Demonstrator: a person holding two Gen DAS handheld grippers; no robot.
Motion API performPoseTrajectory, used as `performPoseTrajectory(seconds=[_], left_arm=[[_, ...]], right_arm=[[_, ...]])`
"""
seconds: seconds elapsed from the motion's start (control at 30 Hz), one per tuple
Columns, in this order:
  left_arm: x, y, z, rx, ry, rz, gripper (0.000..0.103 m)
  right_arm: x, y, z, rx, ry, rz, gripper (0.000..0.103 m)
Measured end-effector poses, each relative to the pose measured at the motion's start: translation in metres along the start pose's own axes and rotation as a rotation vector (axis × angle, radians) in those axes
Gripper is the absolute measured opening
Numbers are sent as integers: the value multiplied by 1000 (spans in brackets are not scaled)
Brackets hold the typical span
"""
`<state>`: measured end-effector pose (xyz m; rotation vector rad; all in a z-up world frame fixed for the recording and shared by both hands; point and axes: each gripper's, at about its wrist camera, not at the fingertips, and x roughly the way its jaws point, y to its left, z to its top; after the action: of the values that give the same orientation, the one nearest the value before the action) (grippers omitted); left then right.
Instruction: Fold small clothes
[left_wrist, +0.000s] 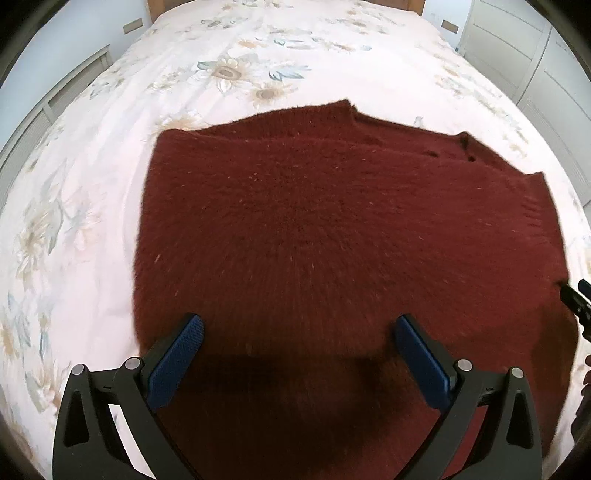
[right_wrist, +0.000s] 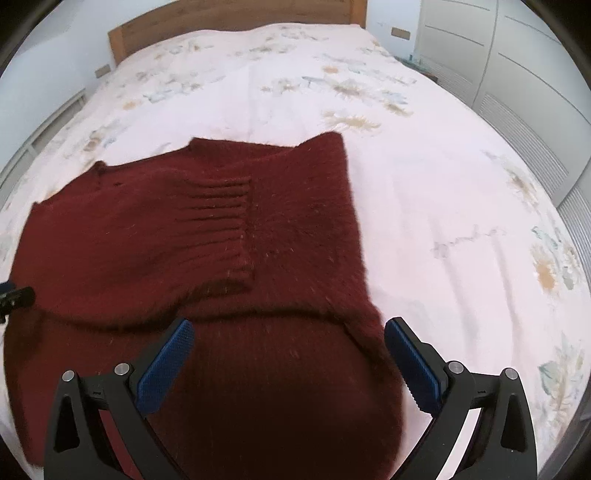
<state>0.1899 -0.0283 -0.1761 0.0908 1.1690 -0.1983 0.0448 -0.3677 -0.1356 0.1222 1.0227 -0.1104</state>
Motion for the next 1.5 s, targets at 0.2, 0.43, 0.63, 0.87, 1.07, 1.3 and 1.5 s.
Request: performPoseTrajectory(seconds=[0.2, 0.43, 0.63, 0.87, 1.07, 1.3, 1.5], left_arm=[[-40, 13, -37, 4, -25, -15, 102], [-58, 36, -96, -32, 7, 30, 102], [-53, 42, -135, -39, 74, 29, 102], [-56, 25, -177, -31, 135, -16, 101], [-49, 22, -195, -13, 159, -68, 91], [-59, 22, -201, 15, 144, -116, 42], [-77, 29, -209, 11, 146, -198, 12]], right_arm=[[-42, -15, -36, -2, -19, 31, 103], [-55, -24, -90, 51, 17, 66, 103], [-57, -31, -117, 98, 47, 81, 103], [-51, -35, -151, 97, 128, 81, 103], [-48, -31, -161, 86, 167, 91, 102], [-42, -20, -164, 82, 221, 129, 60], [-50, -15, -158, 79, 223, 199, 14]])
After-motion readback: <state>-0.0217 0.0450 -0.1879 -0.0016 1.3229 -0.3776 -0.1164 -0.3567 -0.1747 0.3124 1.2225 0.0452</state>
